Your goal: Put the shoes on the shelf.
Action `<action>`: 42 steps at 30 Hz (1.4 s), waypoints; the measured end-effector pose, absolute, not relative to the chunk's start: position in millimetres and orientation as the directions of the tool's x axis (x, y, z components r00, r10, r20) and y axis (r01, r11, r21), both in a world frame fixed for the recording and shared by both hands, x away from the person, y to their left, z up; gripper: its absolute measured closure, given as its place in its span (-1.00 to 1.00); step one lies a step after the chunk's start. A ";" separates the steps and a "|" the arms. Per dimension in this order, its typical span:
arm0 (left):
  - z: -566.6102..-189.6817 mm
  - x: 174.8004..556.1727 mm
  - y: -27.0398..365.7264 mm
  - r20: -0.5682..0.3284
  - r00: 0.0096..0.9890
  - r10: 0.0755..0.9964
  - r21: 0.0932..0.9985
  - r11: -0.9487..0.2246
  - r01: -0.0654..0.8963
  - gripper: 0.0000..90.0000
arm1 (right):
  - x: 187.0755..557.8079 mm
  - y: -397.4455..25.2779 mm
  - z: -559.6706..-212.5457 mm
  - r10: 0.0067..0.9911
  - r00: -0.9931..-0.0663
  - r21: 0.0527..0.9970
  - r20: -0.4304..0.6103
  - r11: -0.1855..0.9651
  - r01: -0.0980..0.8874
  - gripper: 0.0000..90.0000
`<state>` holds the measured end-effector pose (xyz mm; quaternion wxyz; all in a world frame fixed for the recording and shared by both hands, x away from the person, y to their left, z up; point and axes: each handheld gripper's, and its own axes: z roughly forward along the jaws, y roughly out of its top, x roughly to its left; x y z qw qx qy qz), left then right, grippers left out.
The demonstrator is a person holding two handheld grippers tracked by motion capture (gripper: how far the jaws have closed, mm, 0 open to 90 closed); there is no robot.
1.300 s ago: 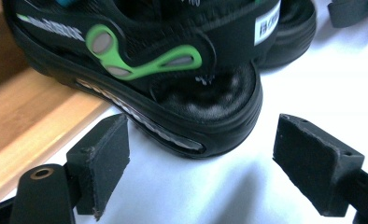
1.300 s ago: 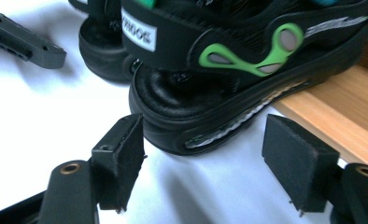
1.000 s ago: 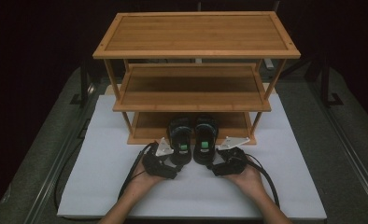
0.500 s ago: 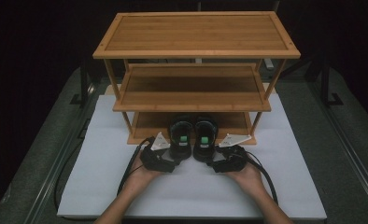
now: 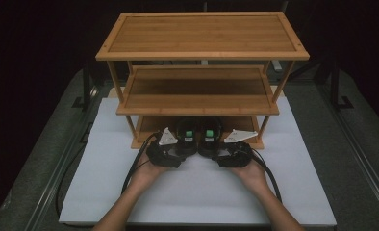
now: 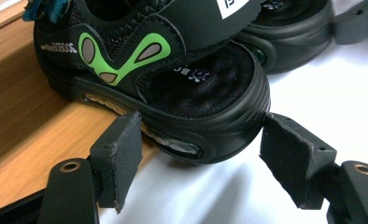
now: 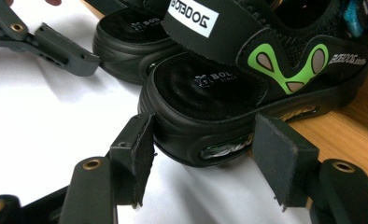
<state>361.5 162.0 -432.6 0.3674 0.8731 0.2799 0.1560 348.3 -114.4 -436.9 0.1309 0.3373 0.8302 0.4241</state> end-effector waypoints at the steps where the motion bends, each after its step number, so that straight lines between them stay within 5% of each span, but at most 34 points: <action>1: -432.9 363.4 161.0 0.060 0.792 0.607 0.732 -0.567 0.379 -0.35 | 350.3 -114.5 -436.9 0.672 -0.736 0.790 0.076 0.410 0.456 -0.14; 19: -434.0 397.2 158.9 -0.022 0.744 0.668 0.767 -0.466 0.441 -0.30 | 376.8 -120.1 -445.0 0.721 -0.689 0.814 0.073 0.356 0.459 -0.06; 42: -431.9 413.7 156.1 -0.006 0.724 0.690 0.754 -0.472 0.456 -0.29 | 398.9 -109.2 -445.5 0.749 -0.662 0.821 0.029 0.360 0.443 -0.01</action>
